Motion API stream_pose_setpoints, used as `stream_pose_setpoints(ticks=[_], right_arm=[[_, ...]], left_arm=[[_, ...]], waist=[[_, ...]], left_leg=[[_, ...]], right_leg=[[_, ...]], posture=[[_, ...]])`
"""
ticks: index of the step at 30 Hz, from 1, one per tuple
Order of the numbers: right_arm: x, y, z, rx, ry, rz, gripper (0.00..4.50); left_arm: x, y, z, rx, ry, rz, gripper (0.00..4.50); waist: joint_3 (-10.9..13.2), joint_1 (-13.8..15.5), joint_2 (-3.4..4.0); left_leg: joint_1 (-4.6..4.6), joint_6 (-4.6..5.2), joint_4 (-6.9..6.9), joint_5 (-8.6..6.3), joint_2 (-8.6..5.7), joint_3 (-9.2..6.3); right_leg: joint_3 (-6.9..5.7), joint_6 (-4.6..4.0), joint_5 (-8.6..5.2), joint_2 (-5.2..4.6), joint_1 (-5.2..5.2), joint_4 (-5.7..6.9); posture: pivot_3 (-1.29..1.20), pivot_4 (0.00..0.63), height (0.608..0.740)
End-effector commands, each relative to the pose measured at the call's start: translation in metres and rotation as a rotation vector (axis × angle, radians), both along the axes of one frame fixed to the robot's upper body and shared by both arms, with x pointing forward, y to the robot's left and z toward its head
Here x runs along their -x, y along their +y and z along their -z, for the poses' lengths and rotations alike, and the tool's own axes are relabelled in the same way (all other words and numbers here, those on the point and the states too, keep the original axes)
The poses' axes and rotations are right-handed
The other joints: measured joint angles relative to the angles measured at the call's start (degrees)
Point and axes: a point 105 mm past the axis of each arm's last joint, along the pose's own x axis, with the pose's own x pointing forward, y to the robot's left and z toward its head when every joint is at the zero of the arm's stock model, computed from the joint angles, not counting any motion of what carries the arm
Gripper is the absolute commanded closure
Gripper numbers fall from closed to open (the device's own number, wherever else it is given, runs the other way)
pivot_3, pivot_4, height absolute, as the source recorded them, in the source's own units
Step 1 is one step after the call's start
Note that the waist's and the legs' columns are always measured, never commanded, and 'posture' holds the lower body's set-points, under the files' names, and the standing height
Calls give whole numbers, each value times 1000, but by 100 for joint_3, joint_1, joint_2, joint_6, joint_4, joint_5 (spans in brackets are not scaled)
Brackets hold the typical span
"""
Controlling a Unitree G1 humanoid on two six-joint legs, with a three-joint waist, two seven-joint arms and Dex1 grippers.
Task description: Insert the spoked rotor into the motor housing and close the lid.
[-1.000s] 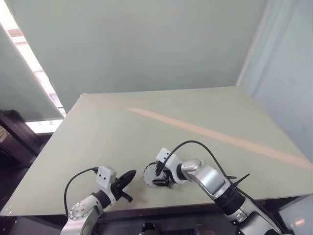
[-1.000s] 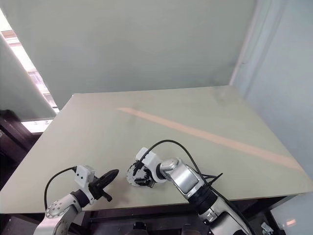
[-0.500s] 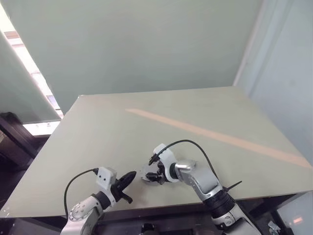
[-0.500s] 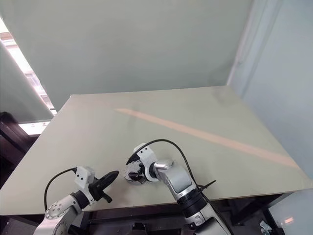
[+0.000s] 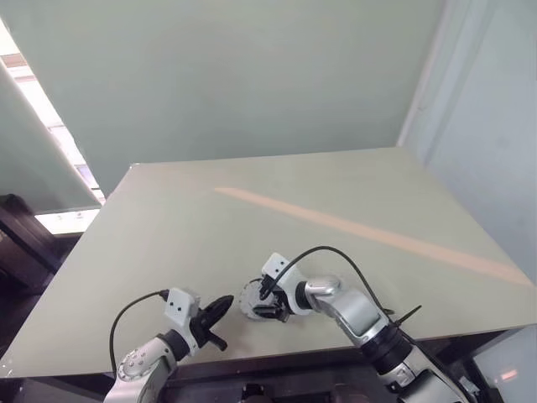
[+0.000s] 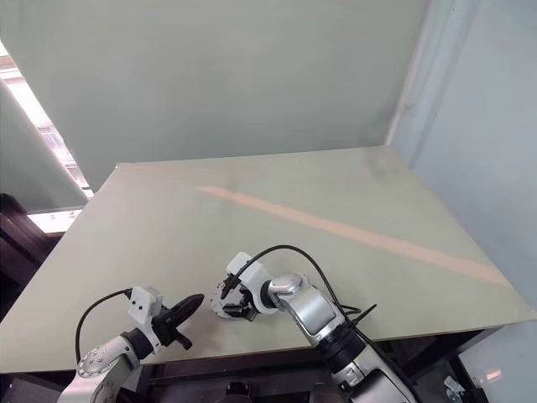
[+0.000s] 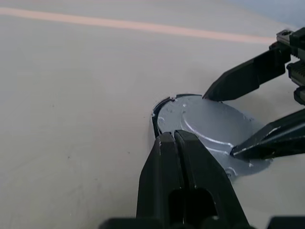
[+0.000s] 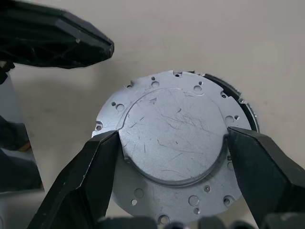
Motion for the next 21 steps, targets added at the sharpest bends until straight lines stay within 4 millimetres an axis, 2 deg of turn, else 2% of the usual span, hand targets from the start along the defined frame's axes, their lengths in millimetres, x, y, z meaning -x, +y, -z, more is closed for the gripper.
stream_pose_setpoints(ticks=[1, 2, 4, 13, 21], right_arm=[[-1, 9, -26, -102, -57, -49, 738], [-2, 8, -25, -102, -47, -48, 369], [-1, 8, -26, -110, -38, -60, 18], [-7, 5, -38, -178, -94, -131, 18], [-16, -4, -20, -119, -102, -189, 18]], left_arm=[[-5, -1, -13, -6, -57, 16, 4500], [-5, -1, -13, -6, -58, 15, 4500], [-6, 0, -14, -6, -60, 15, 4500], [-8, 3, -15, -10, -65, 6, 4500], [-3, 24, -18, -22, -62, -50, 4500]], waist=[[0, 1, 0], [0, 1, 0], [0, 2, 0], [0, 2, -1], [-1, 1, -2]], left_leg=[[0, 0, 0, 0, 0, 0], [0, 0, 0, 0, 0, 0], [0, 0, 0, 0, 0, -1], [0, 0, 4, 0, -6, 0], [2, 1, 3, 1, -5, 3]], right_leg=[[0, 0, 0, 0, 0, 0], [0, 0, 0, 0, 0, 0], [-1, 0, 0, 0, 1, 0], [0, 0, 1, -4, 4, 0], [2, -6, 4, -1, 5, 1]], posture=[[0, 0, 740], [0, 0, 740], [0, 0, 740], [0, 0, 740], [0, 0, 740]])
